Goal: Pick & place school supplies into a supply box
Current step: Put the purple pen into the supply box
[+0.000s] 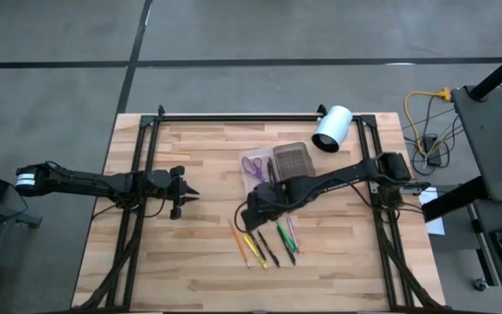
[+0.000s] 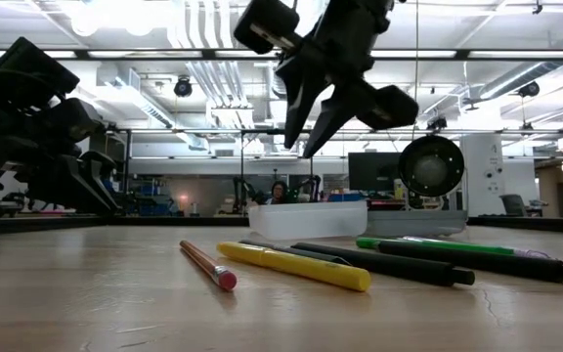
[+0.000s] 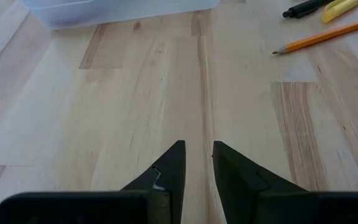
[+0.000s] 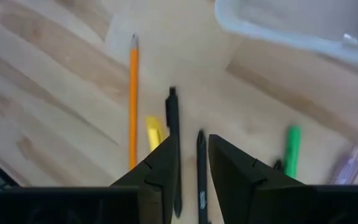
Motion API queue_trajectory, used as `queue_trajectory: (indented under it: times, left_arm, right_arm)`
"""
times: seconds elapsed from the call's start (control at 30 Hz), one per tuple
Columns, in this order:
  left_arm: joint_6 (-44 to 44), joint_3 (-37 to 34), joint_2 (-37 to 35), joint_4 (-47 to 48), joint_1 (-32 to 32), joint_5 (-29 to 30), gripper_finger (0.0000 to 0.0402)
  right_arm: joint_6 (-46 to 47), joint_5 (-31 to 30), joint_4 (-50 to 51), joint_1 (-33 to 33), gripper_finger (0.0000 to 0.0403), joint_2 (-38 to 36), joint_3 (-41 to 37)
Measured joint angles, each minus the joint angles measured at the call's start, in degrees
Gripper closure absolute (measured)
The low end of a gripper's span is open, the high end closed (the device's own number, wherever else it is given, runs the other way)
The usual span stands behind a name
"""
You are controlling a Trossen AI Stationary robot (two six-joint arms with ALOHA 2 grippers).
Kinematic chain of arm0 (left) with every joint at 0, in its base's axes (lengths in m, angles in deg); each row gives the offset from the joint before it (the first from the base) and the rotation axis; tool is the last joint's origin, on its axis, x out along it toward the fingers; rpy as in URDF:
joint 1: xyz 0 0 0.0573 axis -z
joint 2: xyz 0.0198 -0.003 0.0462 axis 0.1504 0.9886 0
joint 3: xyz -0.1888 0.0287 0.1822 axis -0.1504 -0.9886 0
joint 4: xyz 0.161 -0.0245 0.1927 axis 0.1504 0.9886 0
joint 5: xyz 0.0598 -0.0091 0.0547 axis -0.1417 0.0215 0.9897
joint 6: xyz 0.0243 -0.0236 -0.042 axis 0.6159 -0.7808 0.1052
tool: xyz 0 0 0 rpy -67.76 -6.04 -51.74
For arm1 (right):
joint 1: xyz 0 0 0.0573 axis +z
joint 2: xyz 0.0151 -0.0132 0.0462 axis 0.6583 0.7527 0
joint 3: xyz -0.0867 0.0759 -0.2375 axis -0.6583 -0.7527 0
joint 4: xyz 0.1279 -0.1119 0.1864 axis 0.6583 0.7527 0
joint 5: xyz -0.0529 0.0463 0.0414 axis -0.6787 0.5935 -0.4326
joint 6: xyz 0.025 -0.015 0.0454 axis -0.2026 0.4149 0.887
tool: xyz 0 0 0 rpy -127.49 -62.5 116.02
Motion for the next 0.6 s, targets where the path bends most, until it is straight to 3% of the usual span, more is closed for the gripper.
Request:
queue_trajectory:
  times: [0.6]
  left_arm:
    - [0.0, 0.0, 0.0, 0.0, 0.0, 0.0, 0.0335]
  right_arm:
    - [3.6, -0.1, 4.9, 4.1, 0.0329, 0.0, 0.0]
